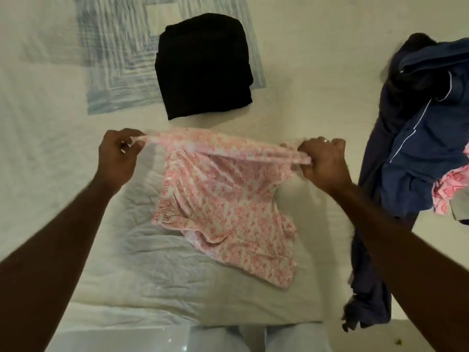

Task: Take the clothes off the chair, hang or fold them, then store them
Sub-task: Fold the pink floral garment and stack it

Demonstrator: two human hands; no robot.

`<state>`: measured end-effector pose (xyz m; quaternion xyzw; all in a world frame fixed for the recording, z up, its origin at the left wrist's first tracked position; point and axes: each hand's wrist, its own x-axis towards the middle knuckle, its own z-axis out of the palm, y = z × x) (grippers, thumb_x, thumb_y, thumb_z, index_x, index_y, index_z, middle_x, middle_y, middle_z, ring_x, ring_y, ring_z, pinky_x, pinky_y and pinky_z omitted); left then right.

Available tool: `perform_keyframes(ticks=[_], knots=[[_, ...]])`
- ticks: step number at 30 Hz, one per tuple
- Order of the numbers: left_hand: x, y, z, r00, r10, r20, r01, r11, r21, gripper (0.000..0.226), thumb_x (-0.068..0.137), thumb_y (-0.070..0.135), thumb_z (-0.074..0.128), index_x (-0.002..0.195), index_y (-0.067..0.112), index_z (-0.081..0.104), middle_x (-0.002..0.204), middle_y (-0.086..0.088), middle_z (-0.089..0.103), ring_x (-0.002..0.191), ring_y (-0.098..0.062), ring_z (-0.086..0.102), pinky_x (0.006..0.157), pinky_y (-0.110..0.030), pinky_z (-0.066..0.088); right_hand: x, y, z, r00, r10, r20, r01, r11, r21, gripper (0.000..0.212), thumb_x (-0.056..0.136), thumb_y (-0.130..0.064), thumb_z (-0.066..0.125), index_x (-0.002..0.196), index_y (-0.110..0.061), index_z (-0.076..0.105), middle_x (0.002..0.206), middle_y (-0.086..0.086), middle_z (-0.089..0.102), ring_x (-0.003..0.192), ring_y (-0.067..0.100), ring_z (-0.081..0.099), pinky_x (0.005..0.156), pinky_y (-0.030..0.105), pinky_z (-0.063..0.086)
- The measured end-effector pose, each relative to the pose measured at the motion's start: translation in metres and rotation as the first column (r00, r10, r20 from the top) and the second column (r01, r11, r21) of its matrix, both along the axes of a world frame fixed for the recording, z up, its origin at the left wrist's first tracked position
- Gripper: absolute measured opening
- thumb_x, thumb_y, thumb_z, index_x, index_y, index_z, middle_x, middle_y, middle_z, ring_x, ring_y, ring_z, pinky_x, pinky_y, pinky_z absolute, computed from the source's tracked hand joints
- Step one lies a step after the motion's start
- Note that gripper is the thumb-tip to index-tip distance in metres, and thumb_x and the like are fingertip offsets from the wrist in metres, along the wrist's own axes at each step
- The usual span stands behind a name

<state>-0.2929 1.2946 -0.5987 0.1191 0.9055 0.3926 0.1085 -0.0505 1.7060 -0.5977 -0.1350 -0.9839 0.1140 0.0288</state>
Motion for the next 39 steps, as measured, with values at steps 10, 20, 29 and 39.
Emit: perform_keyframes(ticks=[10, 20, 29, 39], knots=[[0.129, -0.064, -0.005, 0.765, 0.120, 0.633, -0.356, 0.897, 0.261, 0.019, 0.095, -0.011, 0.056, 0.112, -0.005, 0.062, 0.092, -0.016, 0.072, 0.088, -0.035, 0.073, 0.084, -0.042, 0.062, 0.178, -0.126, -0.022, 0.984, 0.082, 0.161, -0.069, 0.994, -0.086, 0.016, 0.069, -0.020, 0.055, 0.080, -0.026, 0.065, 0.080, -0.009, 0.065, 0.082, 0.026, 0.064, 0.083, 0.044, 0.029], [0.139, -0.053, -0.029, 0.736, 0.303, 0.606, -0.386, 0.923, 0.008, 0.025, 0.088, 0.016, 0.078, 0.106, 0.021, 0.063, 0.106, -0.010, 0.070, 0.078, -0.024, 0.067, 0.066, -0.037, 0.054, 0.204, -0.160, -0.027, 0.974, 0.003, 0.224, 0.004, 0.999, -0.034, 0.017, 0.070, -0.016, 0.058, 0.080, -0.026, 0.068, 0.084, -0.009, 0.066, 0.088, 0.024, 0.062, 0.082, 0.044, 0.029], [0.146, -0.032, -0.041, 0.691, 0.403, 0.601, -0.286, 0.915, -0.285, 0.049, 0.073, 0.017, 0.089, 0.116, 0.009, 0.068, 0.105, -0.012, 0.073, 0.083, -0.027, 0.072, 0.063, -0.034, 0.058, 0.216, -0.186, -0.030, 0.629, -0.741, 0.235, 0.723, 0.445, -0.529, 0.023, 0.084, -0.022, 0.081, 0.077, -0.013, 0.061, 0.077, 0.002, 0.062, 0.073, 0.023, 0.059, 0.072, 0.045, 0.051], [0.137, -0.080, -0.023, 0.617, 0.380, 0.689, -0.216, 0.924, -0.316, 0.046, 0.078, 0.001, 0.082, 0.120, 0.007, 0.066, 0.107, -0.017, 0.072, 0.079, -0.028, 0.071, 0.058, -0.034, 0.061, 0.200, -0.196, -0.031, 0.493, -0.456, 0.740, 0.869, 0.294, -0.398, 0.044, 0.074, -0.025, 0.088, 0.112, -0.008, 0.074, 0.094, 0.004, 0.075, 0.079, 0.022, 0.072, 0.059, 0.026, 0.058]])
